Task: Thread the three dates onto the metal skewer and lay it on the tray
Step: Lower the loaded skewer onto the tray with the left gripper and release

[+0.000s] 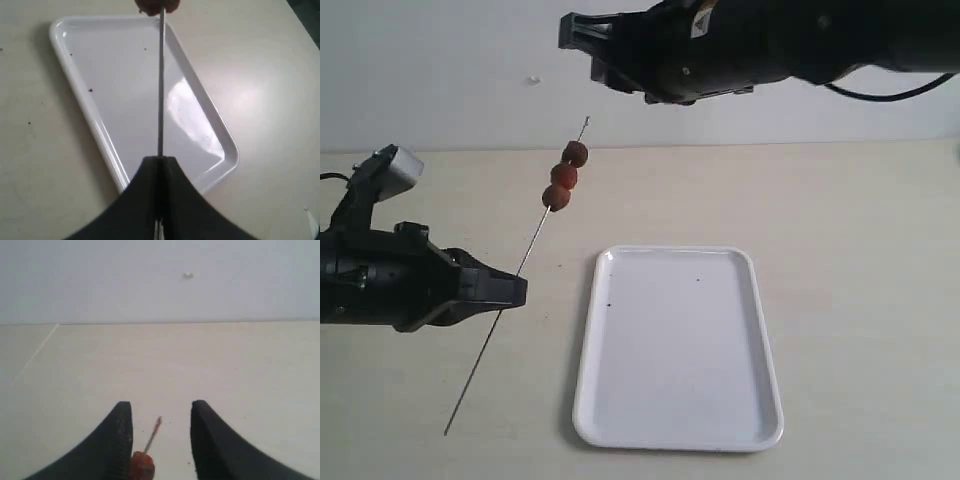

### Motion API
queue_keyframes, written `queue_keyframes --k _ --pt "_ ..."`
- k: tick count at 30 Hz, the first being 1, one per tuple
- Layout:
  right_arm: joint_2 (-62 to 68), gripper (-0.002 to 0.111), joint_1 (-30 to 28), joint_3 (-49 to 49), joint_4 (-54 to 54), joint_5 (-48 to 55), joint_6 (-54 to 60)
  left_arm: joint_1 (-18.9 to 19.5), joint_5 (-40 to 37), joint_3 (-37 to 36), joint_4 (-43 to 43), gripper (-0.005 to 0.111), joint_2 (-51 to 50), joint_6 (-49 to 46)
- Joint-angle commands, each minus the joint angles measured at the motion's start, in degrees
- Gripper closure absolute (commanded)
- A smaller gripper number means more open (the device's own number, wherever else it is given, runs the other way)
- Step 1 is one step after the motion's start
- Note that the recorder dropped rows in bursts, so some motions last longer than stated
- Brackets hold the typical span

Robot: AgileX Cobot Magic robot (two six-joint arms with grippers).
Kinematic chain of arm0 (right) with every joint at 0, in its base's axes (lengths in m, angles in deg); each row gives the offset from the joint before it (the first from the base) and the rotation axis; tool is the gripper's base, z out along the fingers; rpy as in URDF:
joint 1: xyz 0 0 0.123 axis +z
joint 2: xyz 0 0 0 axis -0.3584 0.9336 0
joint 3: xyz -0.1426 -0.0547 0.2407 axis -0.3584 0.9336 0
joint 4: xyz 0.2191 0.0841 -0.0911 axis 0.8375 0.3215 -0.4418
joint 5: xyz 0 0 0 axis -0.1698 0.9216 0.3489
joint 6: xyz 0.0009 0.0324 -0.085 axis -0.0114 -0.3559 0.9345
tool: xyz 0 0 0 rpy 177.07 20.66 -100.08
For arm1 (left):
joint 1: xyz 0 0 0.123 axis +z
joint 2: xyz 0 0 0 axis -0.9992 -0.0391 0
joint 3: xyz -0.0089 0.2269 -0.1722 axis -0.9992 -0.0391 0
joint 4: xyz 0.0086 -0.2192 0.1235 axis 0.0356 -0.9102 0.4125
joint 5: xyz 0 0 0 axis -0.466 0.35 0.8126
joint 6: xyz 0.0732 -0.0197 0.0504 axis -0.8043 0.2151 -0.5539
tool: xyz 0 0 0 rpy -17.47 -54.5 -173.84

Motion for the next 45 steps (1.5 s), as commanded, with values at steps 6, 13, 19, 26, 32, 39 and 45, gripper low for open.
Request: queue_keyframes --k 6,13,19,26,32,39,45 --pt "-9.55 0.094 -2.90 -0.16 -12.98 13.80 1.97 -14.26 13.53 2.11 0.33 0.107 -1.30 10.41" --pt "-14.34 0.094 -2.90 -0.06 -22.11 22.39 -3.18 -22.49 15.44 9.04 0.33 0.107 -10.64 18.24" --pt "-17.10 0.094 -2.90 -0.06 -29.77 28.61 -5.63 -25.13 16.11 14.15 -1.27 0.107 -19.25 20.79" --pt "-18.24 0.094 -2.90 -0.06 -30.65 28.96 -5.75 -25.26 16.27 17.02 -1.53 0.107 -24.28 22.70" --pt "-18.24 0.094 -2.90 -0.06 -30.65 28.75 -5.75 -25.26 16.68 17.02 -0.76 0.107 -26.31 22.46" --pt "-18.24 0.094 -2.90 -0.06 -30.01 28.76 -5.64 -25.26 17.17 17.02 0.43 0.107 -27.90 22.01" --pt "-18.24 0.094 -2.90 -0.06 -29.57 29.14 -5.64 -25.26 17.18 17.02 0.53 0.098 -27.94 20.90"
